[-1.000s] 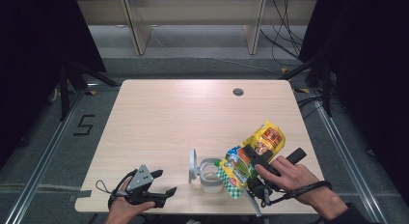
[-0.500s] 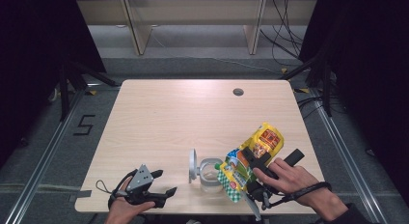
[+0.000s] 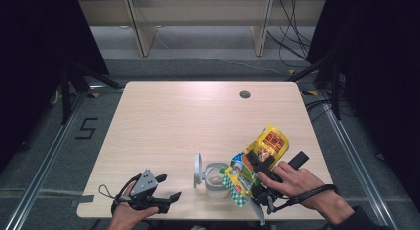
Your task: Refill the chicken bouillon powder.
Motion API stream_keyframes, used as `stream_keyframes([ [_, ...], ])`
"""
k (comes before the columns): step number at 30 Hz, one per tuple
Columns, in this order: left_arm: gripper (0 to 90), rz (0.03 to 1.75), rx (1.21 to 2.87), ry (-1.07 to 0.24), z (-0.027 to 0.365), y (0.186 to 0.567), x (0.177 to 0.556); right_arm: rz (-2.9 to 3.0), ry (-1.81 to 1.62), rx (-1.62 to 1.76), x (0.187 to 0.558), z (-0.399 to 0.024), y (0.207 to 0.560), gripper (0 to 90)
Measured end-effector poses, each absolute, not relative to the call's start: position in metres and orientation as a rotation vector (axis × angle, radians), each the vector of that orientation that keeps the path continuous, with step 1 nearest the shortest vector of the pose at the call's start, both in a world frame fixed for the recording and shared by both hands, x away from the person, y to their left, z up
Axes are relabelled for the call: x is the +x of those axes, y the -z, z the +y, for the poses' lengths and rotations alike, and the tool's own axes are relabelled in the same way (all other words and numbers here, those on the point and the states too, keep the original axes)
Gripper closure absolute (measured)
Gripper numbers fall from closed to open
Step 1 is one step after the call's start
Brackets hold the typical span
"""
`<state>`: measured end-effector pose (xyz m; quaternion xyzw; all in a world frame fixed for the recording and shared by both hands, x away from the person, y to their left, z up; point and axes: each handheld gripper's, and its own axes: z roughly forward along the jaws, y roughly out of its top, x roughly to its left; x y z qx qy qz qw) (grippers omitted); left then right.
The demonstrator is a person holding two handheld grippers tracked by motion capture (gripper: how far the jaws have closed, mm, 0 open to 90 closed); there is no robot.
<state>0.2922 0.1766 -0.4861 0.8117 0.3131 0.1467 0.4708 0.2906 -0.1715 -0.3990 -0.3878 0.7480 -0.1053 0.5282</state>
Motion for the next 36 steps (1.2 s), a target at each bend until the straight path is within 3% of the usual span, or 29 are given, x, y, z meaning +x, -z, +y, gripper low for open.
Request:
stream_keyframes([
  [36,21.9,0.766,1.992,-0.362,0.1765,0.4859,0.292,1.783,0.313,-0.965,0.2905,-0.1683,0.3928,56.8],
])
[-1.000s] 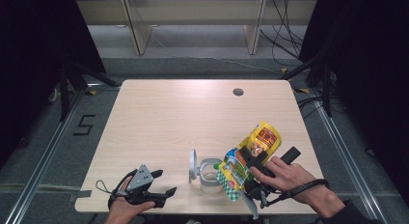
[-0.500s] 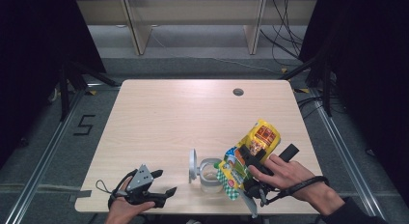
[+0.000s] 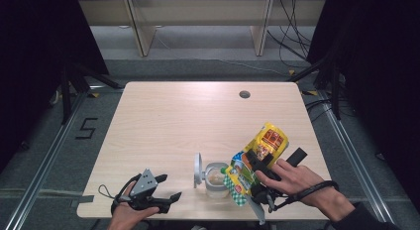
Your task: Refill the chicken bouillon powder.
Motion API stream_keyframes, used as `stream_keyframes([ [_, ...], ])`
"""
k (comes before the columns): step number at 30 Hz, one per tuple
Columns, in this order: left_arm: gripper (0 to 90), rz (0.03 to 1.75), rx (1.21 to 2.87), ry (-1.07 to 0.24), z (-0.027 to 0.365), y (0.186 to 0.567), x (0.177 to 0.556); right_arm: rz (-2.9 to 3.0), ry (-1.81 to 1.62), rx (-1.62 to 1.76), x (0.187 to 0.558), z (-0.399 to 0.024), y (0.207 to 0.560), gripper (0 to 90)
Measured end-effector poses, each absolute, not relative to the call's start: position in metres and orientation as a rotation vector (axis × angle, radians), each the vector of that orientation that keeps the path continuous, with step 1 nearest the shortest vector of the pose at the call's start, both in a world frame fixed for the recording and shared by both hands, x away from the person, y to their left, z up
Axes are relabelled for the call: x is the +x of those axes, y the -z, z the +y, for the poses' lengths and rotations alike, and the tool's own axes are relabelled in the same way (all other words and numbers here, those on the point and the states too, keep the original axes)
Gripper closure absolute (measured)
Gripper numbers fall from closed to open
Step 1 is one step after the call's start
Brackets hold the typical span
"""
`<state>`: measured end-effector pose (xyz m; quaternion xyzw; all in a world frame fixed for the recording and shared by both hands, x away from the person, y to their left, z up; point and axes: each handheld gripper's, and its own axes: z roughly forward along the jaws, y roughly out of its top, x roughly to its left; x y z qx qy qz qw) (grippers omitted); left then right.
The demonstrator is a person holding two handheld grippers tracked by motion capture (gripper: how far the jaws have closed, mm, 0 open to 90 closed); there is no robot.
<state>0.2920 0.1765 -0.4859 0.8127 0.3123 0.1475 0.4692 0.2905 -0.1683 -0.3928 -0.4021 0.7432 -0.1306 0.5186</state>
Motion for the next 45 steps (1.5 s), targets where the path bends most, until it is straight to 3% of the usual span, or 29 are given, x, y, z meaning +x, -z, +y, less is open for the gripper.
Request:
stream_keyframes([
  [45,21.9,0.759,2.0,-0.368,0.1768,0.4858,0.2927,1.758,0.347,-1.009,0.2894,-0.1672,0.3916,58.4],
])
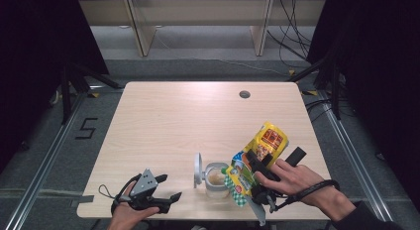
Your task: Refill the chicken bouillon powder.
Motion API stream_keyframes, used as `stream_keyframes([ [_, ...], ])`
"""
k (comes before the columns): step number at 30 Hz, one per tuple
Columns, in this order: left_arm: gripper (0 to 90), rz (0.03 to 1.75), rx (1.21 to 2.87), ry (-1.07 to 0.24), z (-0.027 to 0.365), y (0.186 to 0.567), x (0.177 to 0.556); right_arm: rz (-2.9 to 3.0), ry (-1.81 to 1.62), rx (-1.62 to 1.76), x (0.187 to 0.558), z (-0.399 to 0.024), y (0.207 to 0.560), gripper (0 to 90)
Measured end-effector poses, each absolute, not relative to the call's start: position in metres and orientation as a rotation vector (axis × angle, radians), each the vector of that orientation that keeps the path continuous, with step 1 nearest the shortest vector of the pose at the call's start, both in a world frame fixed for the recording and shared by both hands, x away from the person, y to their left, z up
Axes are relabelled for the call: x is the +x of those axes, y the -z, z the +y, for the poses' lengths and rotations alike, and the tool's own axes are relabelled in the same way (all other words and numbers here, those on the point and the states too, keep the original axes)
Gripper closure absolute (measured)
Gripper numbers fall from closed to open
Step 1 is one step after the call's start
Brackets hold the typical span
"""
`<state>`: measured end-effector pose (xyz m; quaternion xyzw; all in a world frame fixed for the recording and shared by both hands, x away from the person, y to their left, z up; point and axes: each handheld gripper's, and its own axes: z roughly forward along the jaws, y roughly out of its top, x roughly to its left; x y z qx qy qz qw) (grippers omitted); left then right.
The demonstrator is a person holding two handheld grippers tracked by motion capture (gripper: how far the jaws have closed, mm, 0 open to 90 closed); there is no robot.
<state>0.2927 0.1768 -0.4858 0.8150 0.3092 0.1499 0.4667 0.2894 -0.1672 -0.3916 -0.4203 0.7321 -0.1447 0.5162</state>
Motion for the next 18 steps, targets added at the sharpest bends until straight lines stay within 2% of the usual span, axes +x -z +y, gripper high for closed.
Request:
stream_keyframes([
  [18,21.8,0.759,2.0,-0.367,0.1767,0.4858,0.2926,1.737,0.369,-1.07,0.2904,-0.1641,0.3891,59.2],
])
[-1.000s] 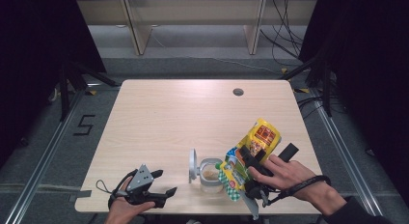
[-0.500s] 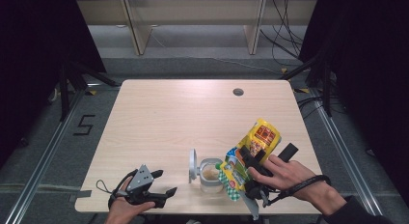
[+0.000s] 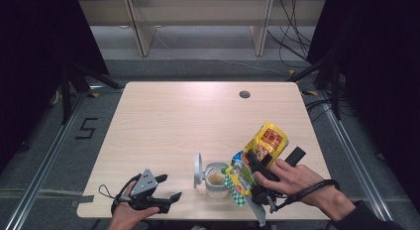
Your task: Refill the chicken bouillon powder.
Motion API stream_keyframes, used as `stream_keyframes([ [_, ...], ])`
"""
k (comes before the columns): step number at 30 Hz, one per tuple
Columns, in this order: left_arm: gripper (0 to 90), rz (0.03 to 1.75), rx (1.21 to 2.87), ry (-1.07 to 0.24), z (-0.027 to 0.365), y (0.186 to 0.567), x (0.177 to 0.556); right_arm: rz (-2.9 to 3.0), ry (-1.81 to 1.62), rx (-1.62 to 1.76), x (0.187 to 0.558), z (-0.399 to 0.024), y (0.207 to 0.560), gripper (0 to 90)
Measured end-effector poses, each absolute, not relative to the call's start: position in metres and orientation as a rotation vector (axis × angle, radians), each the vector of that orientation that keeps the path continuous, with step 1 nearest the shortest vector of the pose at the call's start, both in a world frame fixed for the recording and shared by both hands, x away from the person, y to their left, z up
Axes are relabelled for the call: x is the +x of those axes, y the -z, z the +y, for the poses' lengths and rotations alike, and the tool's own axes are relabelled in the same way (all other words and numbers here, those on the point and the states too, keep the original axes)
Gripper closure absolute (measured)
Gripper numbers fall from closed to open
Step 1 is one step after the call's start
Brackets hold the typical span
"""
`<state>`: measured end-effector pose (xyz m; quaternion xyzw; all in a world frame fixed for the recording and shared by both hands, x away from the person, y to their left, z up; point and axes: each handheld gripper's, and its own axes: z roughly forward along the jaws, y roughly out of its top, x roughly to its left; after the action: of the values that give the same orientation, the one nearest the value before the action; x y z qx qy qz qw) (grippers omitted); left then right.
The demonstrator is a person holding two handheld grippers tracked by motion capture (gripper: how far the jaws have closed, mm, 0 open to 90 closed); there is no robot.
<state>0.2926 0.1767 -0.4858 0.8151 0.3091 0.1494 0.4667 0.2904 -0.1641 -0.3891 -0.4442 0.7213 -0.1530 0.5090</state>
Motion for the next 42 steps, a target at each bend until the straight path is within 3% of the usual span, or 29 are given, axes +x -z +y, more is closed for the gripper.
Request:
stream_keyframes([
  [42,21.9,0.767,1.986,-0.359,0.1758,0.486,0.2918,1.72,0.379,-1.093,0.287,-0.1625,0.3897,60.9],
])
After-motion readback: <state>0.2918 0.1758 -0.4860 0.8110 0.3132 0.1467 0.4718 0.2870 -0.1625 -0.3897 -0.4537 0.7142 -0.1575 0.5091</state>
